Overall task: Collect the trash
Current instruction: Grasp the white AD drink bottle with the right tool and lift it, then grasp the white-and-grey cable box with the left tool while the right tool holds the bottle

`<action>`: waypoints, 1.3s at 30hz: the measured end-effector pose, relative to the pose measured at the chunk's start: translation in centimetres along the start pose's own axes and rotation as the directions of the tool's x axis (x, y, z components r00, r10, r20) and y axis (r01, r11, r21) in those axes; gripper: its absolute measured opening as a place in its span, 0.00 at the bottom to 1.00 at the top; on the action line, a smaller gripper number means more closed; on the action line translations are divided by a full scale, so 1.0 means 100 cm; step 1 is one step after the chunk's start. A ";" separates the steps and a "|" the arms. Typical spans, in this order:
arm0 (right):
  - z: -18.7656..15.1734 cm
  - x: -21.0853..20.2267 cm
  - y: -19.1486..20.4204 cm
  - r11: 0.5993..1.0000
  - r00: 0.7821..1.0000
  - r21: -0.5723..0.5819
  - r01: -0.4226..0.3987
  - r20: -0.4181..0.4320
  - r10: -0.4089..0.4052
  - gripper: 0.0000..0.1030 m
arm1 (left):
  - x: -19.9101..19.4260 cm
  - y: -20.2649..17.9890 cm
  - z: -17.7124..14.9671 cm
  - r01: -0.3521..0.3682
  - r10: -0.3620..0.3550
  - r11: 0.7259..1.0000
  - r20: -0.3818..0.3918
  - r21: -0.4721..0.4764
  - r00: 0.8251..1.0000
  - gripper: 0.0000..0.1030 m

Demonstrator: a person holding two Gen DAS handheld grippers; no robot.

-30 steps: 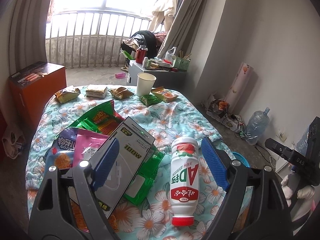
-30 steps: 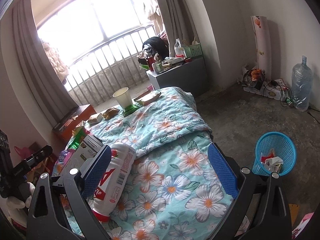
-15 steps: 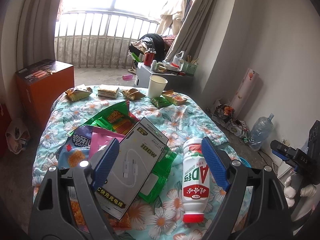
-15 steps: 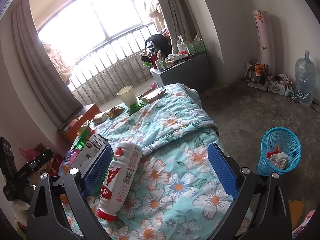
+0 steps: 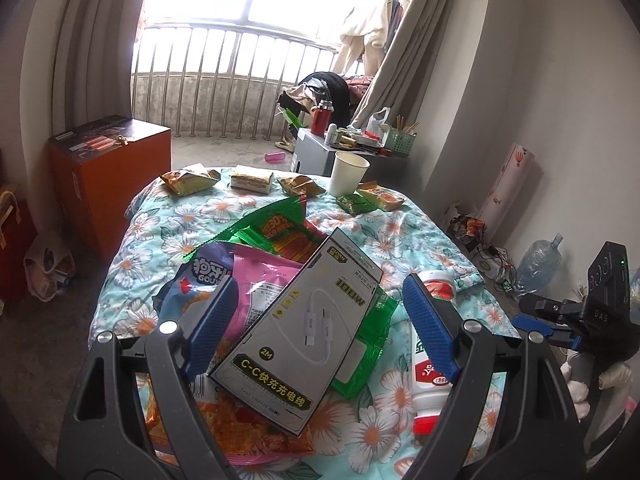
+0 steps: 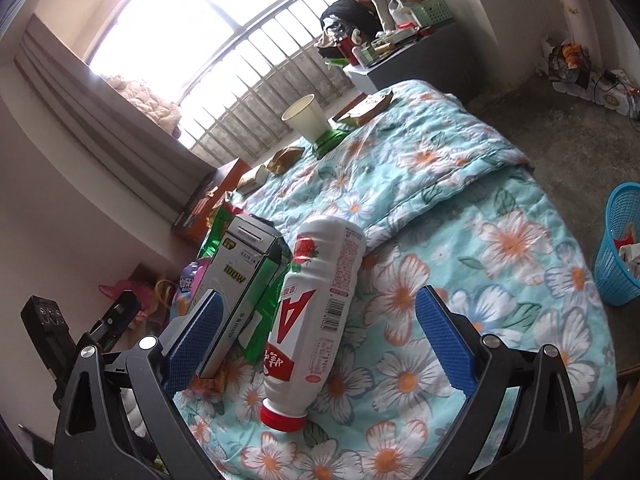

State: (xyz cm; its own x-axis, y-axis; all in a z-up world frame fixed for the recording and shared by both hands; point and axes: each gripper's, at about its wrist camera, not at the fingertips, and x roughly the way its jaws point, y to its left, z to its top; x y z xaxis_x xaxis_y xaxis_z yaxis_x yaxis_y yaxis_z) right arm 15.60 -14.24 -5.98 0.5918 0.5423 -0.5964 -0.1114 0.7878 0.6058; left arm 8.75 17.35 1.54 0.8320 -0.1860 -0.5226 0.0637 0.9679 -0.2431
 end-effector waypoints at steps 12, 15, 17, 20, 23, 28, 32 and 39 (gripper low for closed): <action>-0.004 0.061 0.012 0.998 0.989 0.053 -0.025 -0.147 0.033 0.91 | 0.010 0.022 -0.009 0.009 -0.009 1.000 -0.049 -0.010 0.999 0.77; -0.006 0.076 0.014 0.998 0.985 0.056 -0.014 -0.173 0.024 0.91 | 0.020 0.007 -0.013 0.032 -0.024 0.996 -0.095 0.078 0.995 0.77; -0.006 0.087 0.013 0.998 0.982 0.064 -0.008 -0.188 0.020 0.91 | 0.027 -0.003 -0.014 0.030 -0.015 0.991 -0.113 0.134 0.993 0.79; -0.007 0.101 0.008 0.996 0.975 0.094 0.003 -0.221 0.018 0.82 | 0.035 -0.014 -0.016 0.021 0.002 0.982 -0.123 0.188 0.992 0.81; -0.009 0.105 0.000 0.992 0.970 0.126 0.001 -0.243 0.029 0.65 | 0.045 -0.019 -0.017 0.025 0.008 0.976 -0.151 0.218 0.989 0.81; -0.008 0.095 -0.016 0.985 0.967 0.170 -0.042 -0.242 0.083 0.60 | 0.066 -0.028 -0.017 0.021 0.046 0.956 -0.221 0.292 0.974 0.82; -0.005 0.077 -0.031 0.980 0.965 0.189 -0.066 -0.237 0.110 0.59 | 0.081 -0.033 -0.017 0.018 0.070 0.943 -0.253 0.331 0.965 0.82; -0.003 0.044 -0.060 0.972 0.970 0.226 -0.070 -0.212 0.120 0.59 | 0.102 -0.047 -0.019 -0.024 0.158 0.903 -0.280 0.429 0.947 0.83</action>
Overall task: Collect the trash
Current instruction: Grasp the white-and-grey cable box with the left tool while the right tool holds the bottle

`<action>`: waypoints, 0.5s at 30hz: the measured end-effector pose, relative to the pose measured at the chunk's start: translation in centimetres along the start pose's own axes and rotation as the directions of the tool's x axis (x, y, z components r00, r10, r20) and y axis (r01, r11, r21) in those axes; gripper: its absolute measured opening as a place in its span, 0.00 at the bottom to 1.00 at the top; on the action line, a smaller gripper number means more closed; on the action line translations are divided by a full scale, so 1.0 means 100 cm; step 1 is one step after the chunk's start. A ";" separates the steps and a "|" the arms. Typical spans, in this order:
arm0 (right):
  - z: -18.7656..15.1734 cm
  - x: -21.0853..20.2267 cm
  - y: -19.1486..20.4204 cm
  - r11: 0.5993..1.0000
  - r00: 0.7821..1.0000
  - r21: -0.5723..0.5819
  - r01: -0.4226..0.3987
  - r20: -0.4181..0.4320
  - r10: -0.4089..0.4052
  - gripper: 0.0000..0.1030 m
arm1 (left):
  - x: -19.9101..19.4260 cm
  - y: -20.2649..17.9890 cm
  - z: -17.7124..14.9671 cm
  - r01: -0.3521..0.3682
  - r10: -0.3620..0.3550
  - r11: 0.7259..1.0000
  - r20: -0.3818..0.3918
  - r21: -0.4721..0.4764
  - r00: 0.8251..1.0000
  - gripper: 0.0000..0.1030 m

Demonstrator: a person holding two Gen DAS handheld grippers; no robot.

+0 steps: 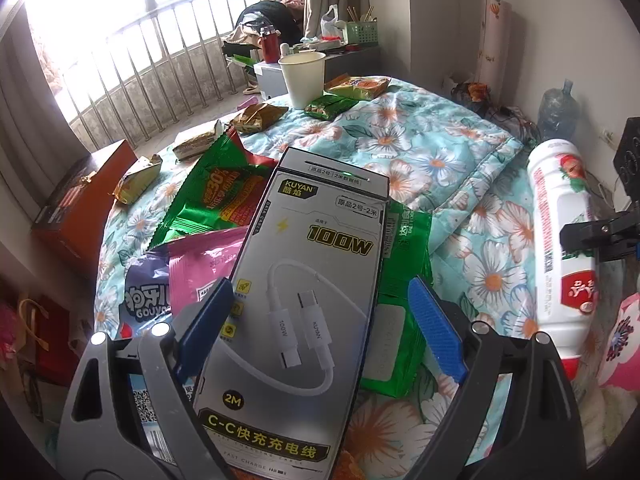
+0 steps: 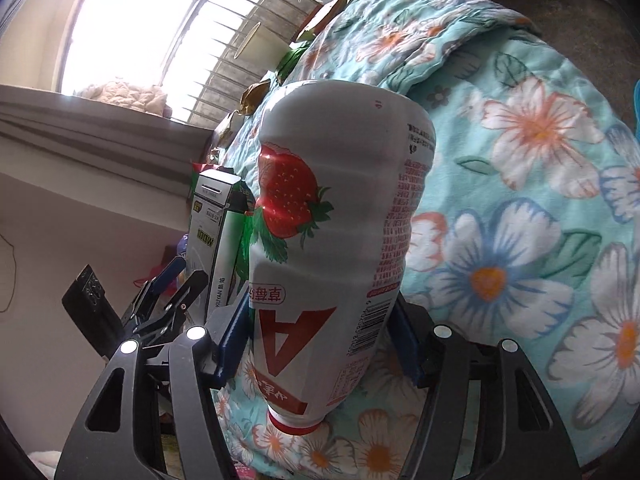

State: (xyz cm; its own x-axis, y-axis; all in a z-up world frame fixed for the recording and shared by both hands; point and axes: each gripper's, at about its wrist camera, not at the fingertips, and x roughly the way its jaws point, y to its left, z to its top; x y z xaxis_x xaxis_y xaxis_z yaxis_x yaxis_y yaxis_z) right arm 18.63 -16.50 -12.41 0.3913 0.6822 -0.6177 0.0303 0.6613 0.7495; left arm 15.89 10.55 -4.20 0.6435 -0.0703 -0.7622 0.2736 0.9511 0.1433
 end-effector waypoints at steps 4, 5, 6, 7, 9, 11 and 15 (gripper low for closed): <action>0.000 -0.007 -0.010 1.000 1.000 0.024 -0.014 0.004 0.014 0.59 | 0.008 -0.001 0.005 -0.035 0.035 0.999 -0.030 0.017 0.999 0.83; 0.000 -0.007 -0.012 0.999 1.000 0.029 -0.015 0.005 0.015 0.59 | 0.010 0.000 0.007 -0.043 0.043 0.999 -0.036 0.018 0.998 0.83; -0.001 -0.004 -0.010 0.999 1.000 0.032 -0.013 0.007 0.013 0.59 | 0.012 0.000 0.008 -0.047 0.047 0.999 -0.041 0.017 0.998 0.83; -0.001 -0.003 -0.010 0.999 1.000 0.034 -0.013 0.009 0.013 0.59 | 0.013 0.002 0.008 -0.047 0.048 0.999 -0.046 0.015 0.998 0.83; -0.003 -0.005 -0.013 0.999 1.000 0.036 -0.009 0.016 0.008 0.60 | 0.016 0.003 0.010 -0.054 0.055 0.998 -0.057 0.011 0.997 0.83; -0.005 -0.003 -0.012 0.999 1.000 0.033 0.002 0.018 -0.003 0.62 | 0.020 0.004 0.011 -0.061 0.062 0.998 -0.066 0.012 0.996 0.83; -0.012 -0.001 -0.006 0.999 0.999 -0.006 0.039 0.034 -0.038 0.66 | 0.028 0.008 0.013 -0.047 0.047 0.999 -0.099 0.000 0.994 0.83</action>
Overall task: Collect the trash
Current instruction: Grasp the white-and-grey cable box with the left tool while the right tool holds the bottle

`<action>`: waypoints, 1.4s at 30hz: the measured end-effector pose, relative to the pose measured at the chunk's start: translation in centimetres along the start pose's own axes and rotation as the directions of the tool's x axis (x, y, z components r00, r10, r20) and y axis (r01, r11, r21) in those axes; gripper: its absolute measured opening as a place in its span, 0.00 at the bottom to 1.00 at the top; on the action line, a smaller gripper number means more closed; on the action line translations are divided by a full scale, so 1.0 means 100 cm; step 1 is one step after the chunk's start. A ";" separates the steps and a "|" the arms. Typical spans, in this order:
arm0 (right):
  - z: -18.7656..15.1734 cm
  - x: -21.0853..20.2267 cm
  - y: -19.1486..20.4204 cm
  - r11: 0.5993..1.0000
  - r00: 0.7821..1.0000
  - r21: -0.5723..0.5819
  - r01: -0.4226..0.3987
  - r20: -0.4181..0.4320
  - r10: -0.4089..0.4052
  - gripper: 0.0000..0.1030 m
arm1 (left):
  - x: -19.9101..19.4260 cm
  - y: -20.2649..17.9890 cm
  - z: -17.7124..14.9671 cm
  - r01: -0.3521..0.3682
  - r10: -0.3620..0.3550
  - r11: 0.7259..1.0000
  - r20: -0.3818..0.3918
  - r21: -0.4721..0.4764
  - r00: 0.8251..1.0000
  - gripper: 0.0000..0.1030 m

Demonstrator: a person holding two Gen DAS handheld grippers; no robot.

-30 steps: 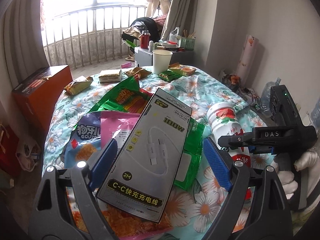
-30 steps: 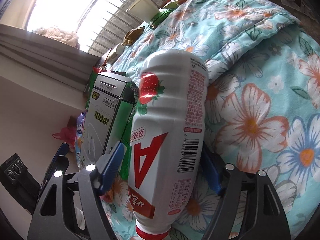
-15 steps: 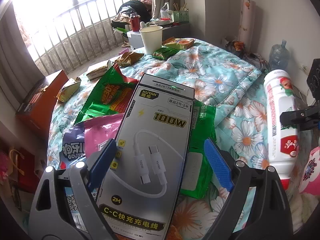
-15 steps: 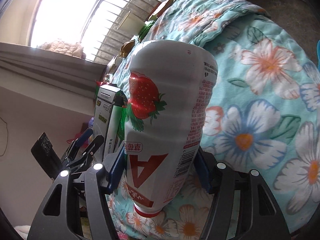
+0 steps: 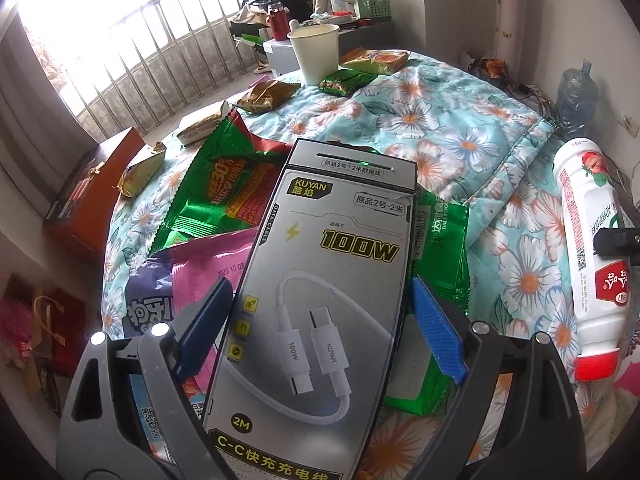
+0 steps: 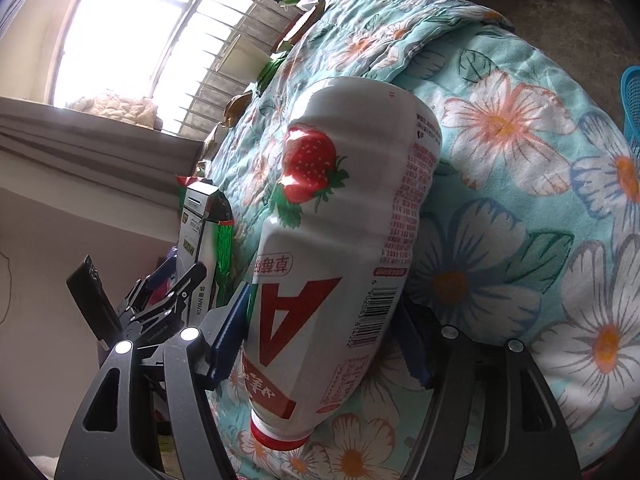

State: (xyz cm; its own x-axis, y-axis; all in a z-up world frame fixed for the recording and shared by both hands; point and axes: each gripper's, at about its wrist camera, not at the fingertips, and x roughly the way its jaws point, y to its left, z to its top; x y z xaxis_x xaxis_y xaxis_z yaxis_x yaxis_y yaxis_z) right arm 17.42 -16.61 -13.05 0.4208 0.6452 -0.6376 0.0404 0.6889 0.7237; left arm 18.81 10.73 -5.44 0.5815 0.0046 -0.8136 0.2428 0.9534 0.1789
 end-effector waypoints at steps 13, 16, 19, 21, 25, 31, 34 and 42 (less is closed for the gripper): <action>-0.004 -0.002 0.001 1.000 0.999 -0.011 0.008 0.031 -0.008 0.65 | -0.021 0.007 0.001 0.012 -0.011 0.999 0.025 -0.044 1.000 0.82; -0.006 -0.009 -0.006 1.000 0.999 0.011 -0.021 0.038 0.020 0.64 | -0.035 0.008 0.002 0.023 -0.021 0.998 0.043 -0.058 0.999 0.82; -0.007 -0.017 -0.012 0.998 0.998 0.026 -0.054 0.044 0.052 0.64 | -0.051 0.006 0.002 0.048 -0.044 0.997 0.061 -0.068 0.997 0.82; -0.007 -0.022 -0.015 0.997 0.997 0.032 -0.068 0.043 0.067 0.64 | -0.063 0.003 0.003 0.079 -0.073 0.994 0.074 -0.078 0.995 0.82; -0.008 -0.034 -0.024 0.996 0.996 0.037 -0.078 0.043 0.077 0.64 | -0.081 -0.010 0.003 0.181 -0.171 0.977 0.096 -0.110 0.981 0.81; -0.011 -0.063 -0.041 0.997 0.996 0.038 -0.061 0.065 0.058 0.64 | -0.080 -0.044 0.000 0.332 -0.325 0.933 0.073 -0.137 0.943 0.81; -0.013 -0.079 -0.053 0.997 0.995 0.057 -0.053 0.083 0.048 0.64 | -0.068 -0.062 -0.003 0.348 -0.345 0.928 0.048 -0.136 0.937 0.81; -0.011 -0.091 -0.067 0.995 0.993 0.085 -0.055 0.112 0.045 0.64 | -0.025 -0.087 0.009 0.361 -0.367 0.918 -0.012 -0.164 0.930 0.81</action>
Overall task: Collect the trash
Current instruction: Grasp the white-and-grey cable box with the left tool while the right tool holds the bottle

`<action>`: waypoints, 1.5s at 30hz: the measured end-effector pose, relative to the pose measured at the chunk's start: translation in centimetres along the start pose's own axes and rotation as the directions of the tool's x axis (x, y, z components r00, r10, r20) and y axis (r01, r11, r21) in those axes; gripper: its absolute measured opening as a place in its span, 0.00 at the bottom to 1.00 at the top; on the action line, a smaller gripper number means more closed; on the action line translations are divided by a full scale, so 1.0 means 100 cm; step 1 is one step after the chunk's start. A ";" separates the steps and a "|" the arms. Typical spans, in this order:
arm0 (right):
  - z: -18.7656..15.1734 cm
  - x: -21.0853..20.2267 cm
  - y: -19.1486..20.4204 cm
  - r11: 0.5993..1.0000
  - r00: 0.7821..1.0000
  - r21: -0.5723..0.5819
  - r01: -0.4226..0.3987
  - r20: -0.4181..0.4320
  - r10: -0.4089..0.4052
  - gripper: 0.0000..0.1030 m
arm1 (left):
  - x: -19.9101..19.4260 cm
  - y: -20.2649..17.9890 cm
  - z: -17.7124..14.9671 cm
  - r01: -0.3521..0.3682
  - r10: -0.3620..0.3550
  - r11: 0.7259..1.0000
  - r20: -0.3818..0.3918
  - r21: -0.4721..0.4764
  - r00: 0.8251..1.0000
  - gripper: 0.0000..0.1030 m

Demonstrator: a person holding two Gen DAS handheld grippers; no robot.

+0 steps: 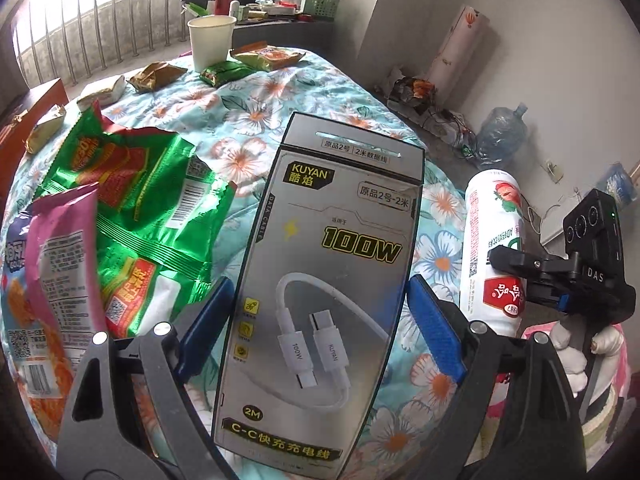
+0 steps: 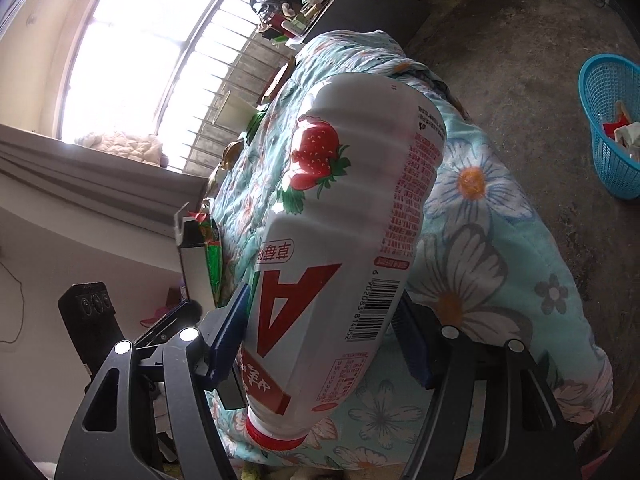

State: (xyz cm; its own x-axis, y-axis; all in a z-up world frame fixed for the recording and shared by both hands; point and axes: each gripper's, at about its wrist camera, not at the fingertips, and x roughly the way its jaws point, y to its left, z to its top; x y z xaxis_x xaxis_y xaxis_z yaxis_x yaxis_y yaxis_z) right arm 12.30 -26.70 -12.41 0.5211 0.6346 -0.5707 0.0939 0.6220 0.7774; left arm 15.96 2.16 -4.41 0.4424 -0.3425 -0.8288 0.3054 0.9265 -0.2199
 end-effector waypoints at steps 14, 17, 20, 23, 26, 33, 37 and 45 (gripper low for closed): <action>-0.001 0.009 0.002 1.000 1.000 -0.002 -0.007 -0.011 0.007 0.64 | 0.021 -0.009 -0.006 -0.013 0.014 1.000 -0.054 0.016 0.998 0.79; 0.000 0.010 0.001 1.000 1.000 0.000 -0.010 -0.012 0.010 0.64 | 0.017 -0.009 -0.008 -0.016 0.018 1.000 -0.056 0.020 0.998 0.79; 0.000 0.010 0.001 1.000 1.000 0.002 -0.011 -0.012 0.011 0.64 | 0.013 -0.007 -0.010 -0.027 0.028 0.999 -0.052 0.020 0.998 0.79; 0.000 0.010 0.000 1.000 1.000 0.003 -0.010 -0.012 0.010 0.64 | 0.008 -0.002 -0.011 -0.041 0.042 0.999 -0.043 0.013 0.998 0.79; 0.000 0.010 0.001 1.000 1.000 0.003 -0.010 -0.012 0.010 0.64 | 0.003 0.003 -0.012 -0.059 0.060 0.998 -0.034 0.008 0.998 0.80; 0.000 0.011 0.000 1.000 1.000 0.006 -0.010 -0.012 0.010 0.64 | 0.002 0.016 -0.021 -0.077 0.076 0.997 -0.055 -0.022 0.996 0.80; 0.000 0.011 0.001 1.000 1.000 0.007 -0.009 -0.012 0.009 0.64 | 0.004 0.018 -0.026 -0.076 0.074 0.997 -0.066 -0.026 0.995 0.80; 0.001 0.011 0.001 1.000 1.000 0.009 -0.011 -0.012 0.011 0.64 | 0.009 0.017 -0.032 -0.054 0.050 0.998 -0.103 -0.041 0.993 0.80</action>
State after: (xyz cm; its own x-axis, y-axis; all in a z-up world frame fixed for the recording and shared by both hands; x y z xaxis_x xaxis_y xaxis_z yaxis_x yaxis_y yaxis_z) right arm 12.95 -25.94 -12.93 0.5116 0.6468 -0.5656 0.0960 0.6111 0.7857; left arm 14.20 3.95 -7.19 0.3678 -0.2783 -0.8873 0.2460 0.9493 -0.1958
